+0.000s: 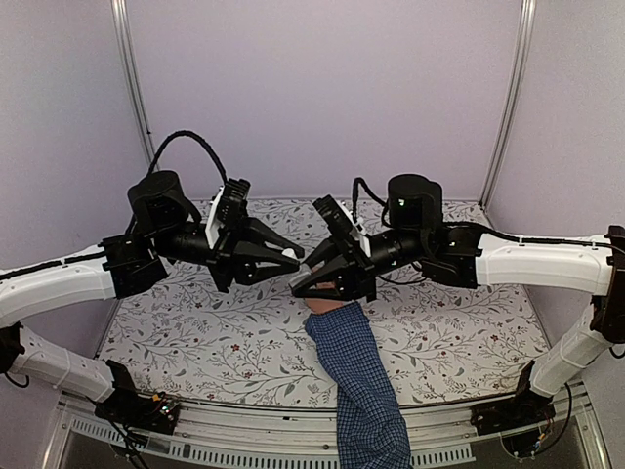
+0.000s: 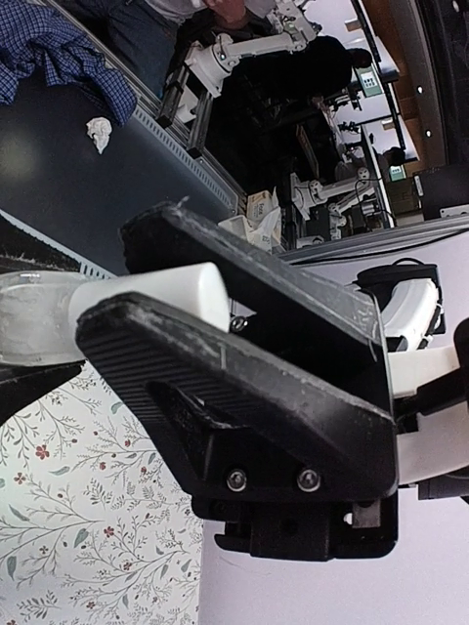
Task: Paint the nails
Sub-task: Unscrew the nail polish bottle.
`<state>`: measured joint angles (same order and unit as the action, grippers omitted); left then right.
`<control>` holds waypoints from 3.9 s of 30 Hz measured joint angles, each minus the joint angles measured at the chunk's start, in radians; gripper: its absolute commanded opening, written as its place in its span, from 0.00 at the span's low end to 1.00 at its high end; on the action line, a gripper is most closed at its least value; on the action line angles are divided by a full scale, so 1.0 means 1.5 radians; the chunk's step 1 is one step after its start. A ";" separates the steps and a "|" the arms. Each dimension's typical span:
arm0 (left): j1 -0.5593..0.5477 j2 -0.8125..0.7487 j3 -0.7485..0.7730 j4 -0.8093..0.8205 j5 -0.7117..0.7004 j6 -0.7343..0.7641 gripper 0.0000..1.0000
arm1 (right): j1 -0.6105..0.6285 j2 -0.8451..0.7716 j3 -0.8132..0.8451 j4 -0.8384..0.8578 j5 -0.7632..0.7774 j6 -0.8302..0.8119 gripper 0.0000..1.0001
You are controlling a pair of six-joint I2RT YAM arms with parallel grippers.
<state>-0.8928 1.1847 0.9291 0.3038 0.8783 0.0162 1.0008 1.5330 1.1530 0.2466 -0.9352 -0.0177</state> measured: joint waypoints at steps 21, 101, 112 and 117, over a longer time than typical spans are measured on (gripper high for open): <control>-0.002 -0.007 -0.006 0.036 -0.250 -0.060 0.00 | -0.006 -0.027 0.000 0.000 0.252 0.001 0.00; -0.044 0.030 0.013 0.025 -0.424 -0.067 0.63 | 0.003 -0.055 -0.033 -0.008 0.506 -0.023 0.00; -0.043 -0.056 -0.013 0.022 -0.262 -0.030 0.64 | -0.005 -0.070 -0.042 0.003 0.295 -0.039 0.00; -0.043 -0.057 -0.013 0.016 -0.206 -0.016 0.61 | -0.005 -0.069 -0.041 -0.009 0.171 -0.044 0.00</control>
<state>-0.9573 1.0996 0.9092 0.3279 0.5690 -0.0074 0.9936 1.4300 1.0916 0.2333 -0.6792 -0.0841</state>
